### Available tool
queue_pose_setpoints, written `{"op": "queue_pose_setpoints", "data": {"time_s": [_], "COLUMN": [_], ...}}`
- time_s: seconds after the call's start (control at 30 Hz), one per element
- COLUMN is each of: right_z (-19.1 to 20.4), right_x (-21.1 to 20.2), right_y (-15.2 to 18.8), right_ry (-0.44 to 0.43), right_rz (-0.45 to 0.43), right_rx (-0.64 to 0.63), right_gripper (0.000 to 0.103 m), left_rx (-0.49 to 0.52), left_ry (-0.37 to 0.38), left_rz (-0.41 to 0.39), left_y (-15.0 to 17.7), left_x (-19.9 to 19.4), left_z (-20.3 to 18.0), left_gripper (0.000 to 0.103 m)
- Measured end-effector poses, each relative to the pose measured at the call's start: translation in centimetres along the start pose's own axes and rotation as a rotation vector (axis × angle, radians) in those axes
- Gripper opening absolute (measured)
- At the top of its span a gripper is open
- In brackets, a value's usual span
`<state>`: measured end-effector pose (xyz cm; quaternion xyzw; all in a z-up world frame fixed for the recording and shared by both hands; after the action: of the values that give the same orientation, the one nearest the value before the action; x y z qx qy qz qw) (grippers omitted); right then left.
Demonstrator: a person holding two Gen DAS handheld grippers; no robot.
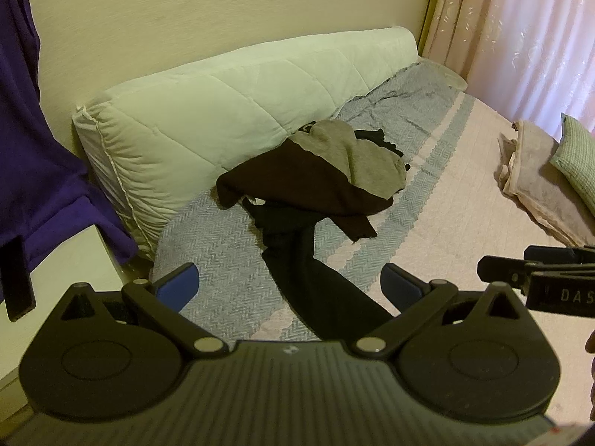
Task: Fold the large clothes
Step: 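Move both grippers toward the crumpled clothing pile by the pillow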
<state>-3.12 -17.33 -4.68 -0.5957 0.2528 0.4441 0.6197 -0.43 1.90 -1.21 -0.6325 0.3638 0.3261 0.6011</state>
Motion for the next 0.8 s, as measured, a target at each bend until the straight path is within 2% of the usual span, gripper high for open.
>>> {"op": "queue_pose_setpoints", "data": {"time_s": [0.17,0.4,0.63,0.8], "right_z": [0.5,0.2,-2.3,-5.1], "right_x": [0.4,1.1,4.0,9.1], "right_y": [-0.2,-0.3,-2.2,-6.0], "right_ry": [0.019,0.063,0.09,0.094], "right_rz": [-0.002,-0.013,-0.022,-0.025], "right_rx": [0.021,0.011,-0.067,-0.156], "right_gripper": [0.074,0.074,0.074,0.074], "left_rx": [0.028,0.091,0.171,0.199], "left_ry": [0.012,0.053,0.056,0.042], "left_rz": [-0.007,0.025,0.04,0.034], "left_y": [-0.2,-1.2,-4.0,-7.6], "left_x": [0.4,2.3,7.2,11.7], "left_z": [1.7,4.1,4.7,4.7], "left_gripper": [0.102,0.102,0.102,0.102]}}
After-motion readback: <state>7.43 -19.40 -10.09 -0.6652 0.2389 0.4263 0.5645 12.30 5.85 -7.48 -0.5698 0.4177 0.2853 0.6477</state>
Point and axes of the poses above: each gripper's, at about its wrist camera, not at the fingertips, and x roughly the way its jaws point, z to its left, y to its underside, the point moved 1 cm from there along x, roughly the way its jaws point, and after that the axes turned 9 degrees about z, right-handed, at the moved point
